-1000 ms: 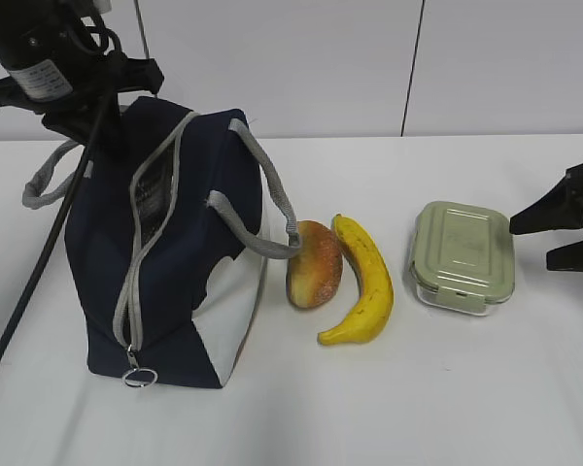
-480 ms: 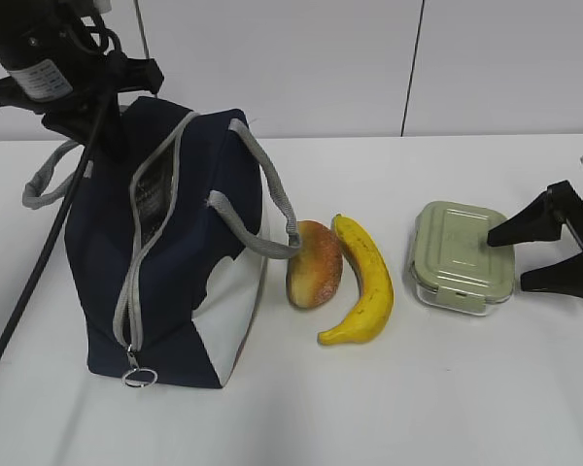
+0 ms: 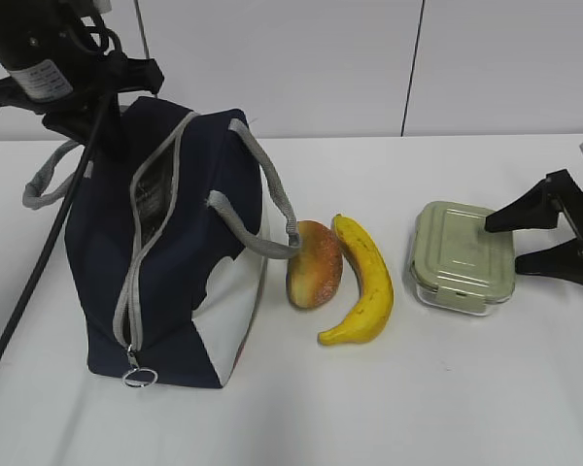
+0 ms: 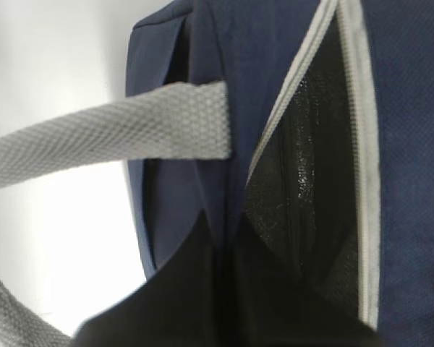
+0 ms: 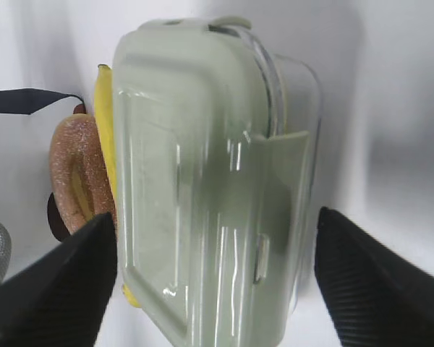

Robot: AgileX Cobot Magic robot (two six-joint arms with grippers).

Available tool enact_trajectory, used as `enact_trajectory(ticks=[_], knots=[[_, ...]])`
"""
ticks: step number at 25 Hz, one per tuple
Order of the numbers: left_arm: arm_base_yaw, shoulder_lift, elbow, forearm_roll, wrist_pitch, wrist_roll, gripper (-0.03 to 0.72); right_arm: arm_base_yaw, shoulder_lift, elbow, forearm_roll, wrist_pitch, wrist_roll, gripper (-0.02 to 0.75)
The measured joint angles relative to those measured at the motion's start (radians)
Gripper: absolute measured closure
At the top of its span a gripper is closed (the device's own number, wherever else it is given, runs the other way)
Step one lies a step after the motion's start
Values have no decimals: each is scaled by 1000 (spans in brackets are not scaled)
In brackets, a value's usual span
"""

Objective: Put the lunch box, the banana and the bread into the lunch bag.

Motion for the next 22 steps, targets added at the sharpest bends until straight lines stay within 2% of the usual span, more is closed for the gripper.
enact_trajectory(ticks=[14, 22], knots=[[0, 0, 0, 0, -2, 0, 687, 21, 113, -31, 35, 72, -16, 138], [0, 0, 0, 1, -3, 0, 687, 21, 131, -31, 48, 90, -16, 251]])
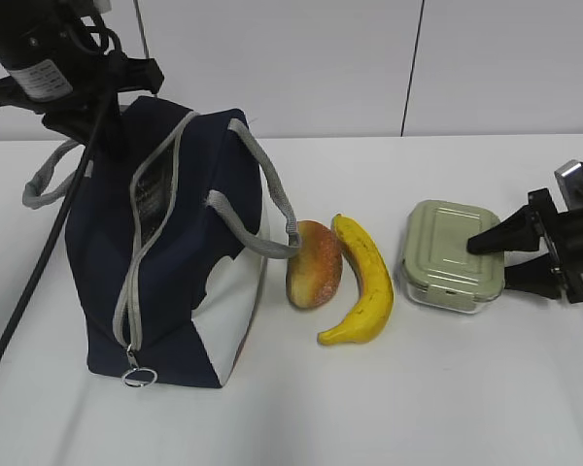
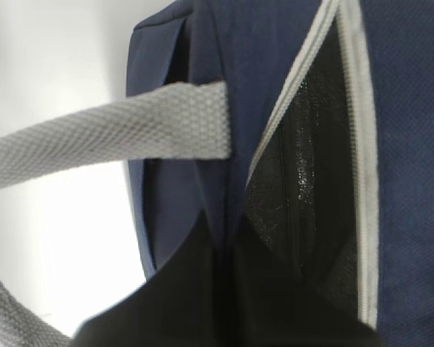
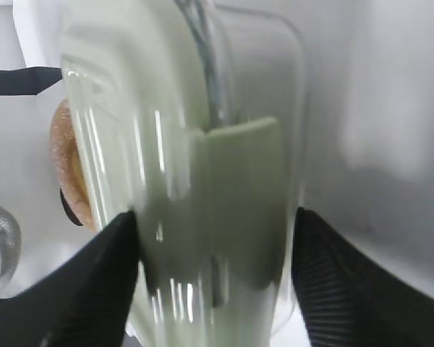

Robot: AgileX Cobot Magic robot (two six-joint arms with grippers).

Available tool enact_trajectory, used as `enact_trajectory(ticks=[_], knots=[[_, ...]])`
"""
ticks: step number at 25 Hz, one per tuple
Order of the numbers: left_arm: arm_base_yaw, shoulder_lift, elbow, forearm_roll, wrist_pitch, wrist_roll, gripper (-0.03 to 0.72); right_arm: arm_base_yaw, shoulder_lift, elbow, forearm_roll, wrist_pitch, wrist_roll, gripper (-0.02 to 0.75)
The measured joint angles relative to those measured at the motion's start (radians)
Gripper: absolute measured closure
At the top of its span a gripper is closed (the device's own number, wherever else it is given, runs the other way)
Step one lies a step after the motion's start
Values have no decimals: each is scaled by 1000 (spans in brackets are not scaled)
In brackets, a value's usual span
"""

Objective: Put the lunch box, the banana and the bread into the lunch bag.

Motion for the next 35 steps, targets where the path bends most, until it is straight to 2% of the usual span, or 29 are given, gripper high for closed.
enact_trajectory(ticks=[2, 4, 11, 18, 21, 29, 35], knots=[[0, 0, 0, 0, -1, 0, 687, 0, 0, -2, 13, 14, -2, 325], [0, 0, 0, 0, -1, 0, 687, 2, 1, -2, 29, 16, -19, 360], [0, 0, 0, 0, -1, 0, 687, 2, 2, -2, 230, -8, -70, 371], [0, 0, 0, -5, 2, 0, 687, 14, -59, 0, 263, -27, -59, 371], [0, 0, 0, -37, 2, 0, 687, 65, -154, 0, 288, -43, -53, 372], [0, 0, 0, -163, -16, 30, 688, 290, -338, -74, 300, 9, 75, 372], [0, 0, 0, -281, -26, 69, 688, 328, -348, -177, 273, 23, 216, 372]])
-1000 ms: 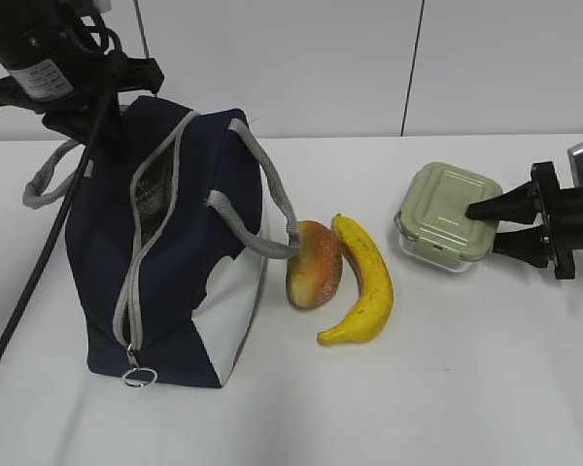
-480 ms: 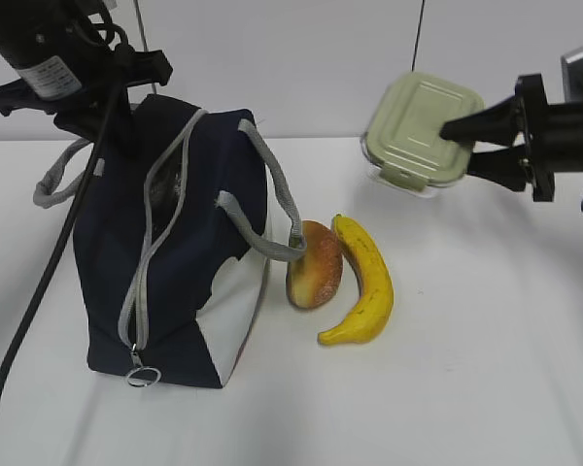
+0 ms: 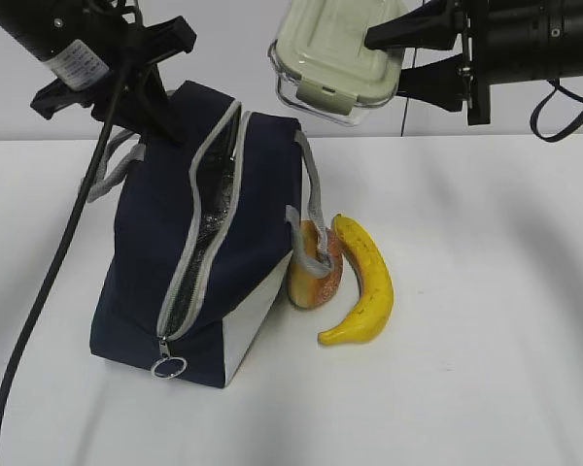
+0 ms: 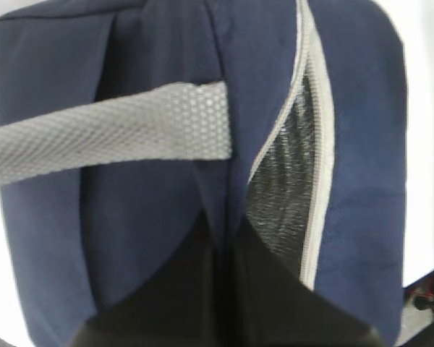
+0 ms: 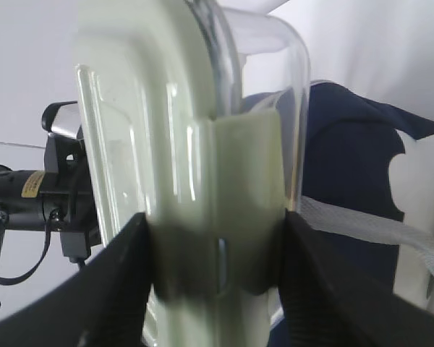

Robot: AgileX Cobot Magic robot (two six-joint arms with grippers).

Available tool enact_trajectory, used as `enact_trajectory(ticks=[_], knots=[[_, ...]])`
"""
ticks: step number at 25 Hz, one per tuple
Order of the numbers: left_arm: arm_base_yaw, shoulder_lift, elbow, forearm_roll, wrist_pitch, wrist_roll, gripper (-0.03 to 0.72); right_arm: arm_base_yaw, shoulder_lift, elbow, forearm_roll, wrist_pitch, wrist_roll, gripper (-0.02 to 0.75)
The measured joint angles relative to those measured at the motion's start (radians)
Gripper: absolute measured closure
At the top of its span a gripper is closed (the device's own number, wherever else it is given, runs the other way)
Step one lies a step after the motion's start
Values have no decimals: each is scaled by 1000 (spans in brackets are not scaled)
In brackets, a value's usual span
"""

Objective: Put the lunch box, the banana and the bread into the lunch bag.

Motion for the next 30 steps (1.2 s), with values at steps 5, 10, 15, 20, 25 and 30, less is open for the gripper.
enact_trajectory(ticks=[5, 10, 15, 20, 25, 30], knots=[[0, 0, 0, -97, -10, 28, 688, 20, 0, -21, -50, 0, 100, 372], [0, 0, 0, -111, -19, 33, 688, 99, 0, -21, -129, -2, 134, 372], [0, 0, 0, -112, -25, 33, 688, 186, 6, -21, -230, -26, 176, 372], [1, 0, 0, -100, -30, 36, 688, 225, 39, -21, -303, -90, 209, 372], [0, 0, 0, -53, -30, 36, 688, 229, 64, -25, -343, -137, 250, 372], [0, 0, 0, 9, -26, 36, 688, 246, 97, -31, -349, -167, 302, 372]])
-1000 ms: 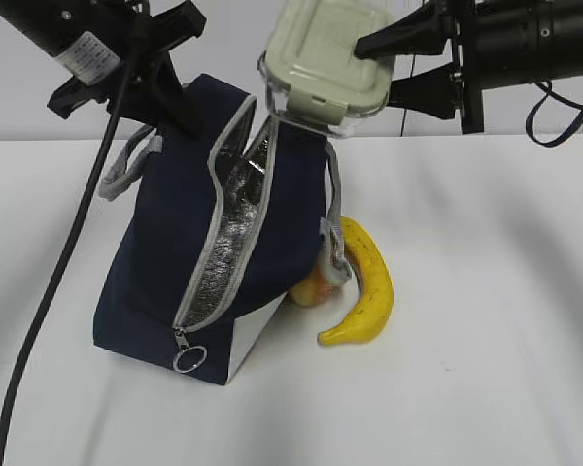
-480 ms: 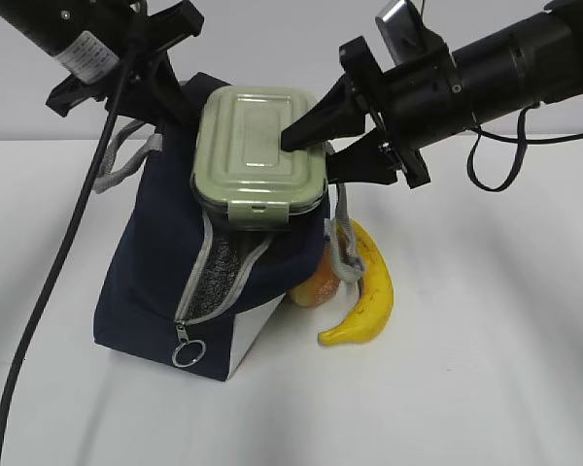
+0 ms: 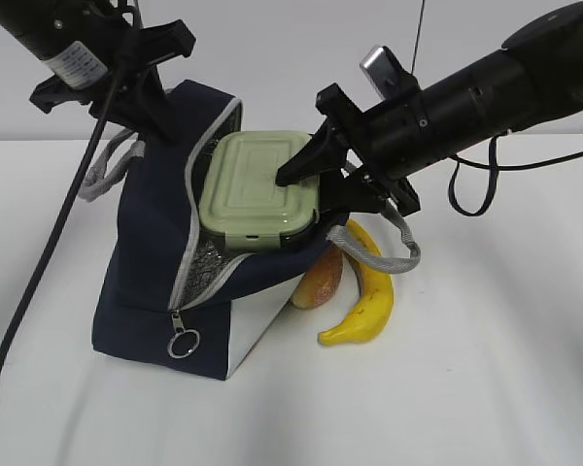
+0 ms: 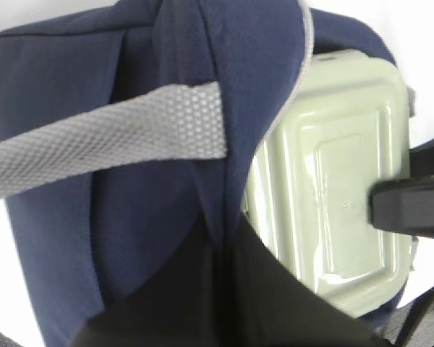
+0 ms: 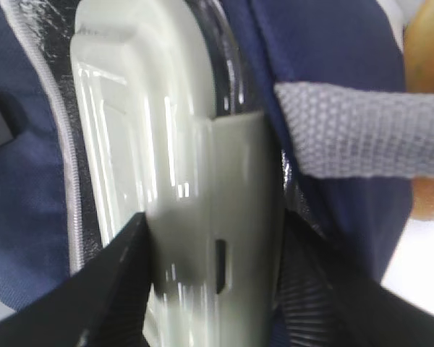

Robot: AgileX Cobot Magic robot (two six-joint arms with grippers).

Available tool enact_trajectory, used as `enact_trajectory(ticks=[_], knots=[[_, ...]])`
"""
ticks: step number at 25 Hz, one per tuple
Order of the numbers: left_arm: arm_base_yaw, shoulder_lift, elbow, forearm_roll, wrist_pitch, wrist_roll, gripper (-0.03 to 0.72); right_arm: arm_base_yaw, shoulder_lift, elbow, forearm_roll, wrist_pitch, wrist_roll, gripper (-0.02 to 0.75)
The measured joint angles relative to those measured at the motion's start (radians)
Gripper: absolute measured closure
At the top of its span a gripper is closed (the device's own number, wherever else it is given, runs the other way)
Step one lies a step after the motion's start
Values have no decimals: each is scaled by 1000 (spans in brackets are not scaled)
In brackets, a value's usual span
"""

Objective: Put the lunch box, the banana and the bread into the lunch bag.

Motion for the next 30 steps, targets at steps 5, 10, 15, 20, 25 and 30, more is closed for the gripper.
enact_trajectory(ticks=[5, 10, 15, 20, 25, 30], knots=[[0, 0, 0, 55, 6, 0, 688, 49, 12, 0, -1, -52, 27, 372], [0, 0, 0, 63, 13, 0, 688, 85, 36, -38, -1, -89, 54, 372], [0, 15, 0, 63, 28, 0, 688, 115, 100, -134, -8, -91, 92, 372], [0, 28, 0, 62, 30, 0, 688, 136, 173, -200, -13, -91, 120, 372], [0, 29, 0, 58, 29, 0, 688, 142, 229, -231, -13, -90, 124, 372], [0, 29, 0, 52, 30, 0, 688, 142, 284, -240, -7, -103, 124, 372]])
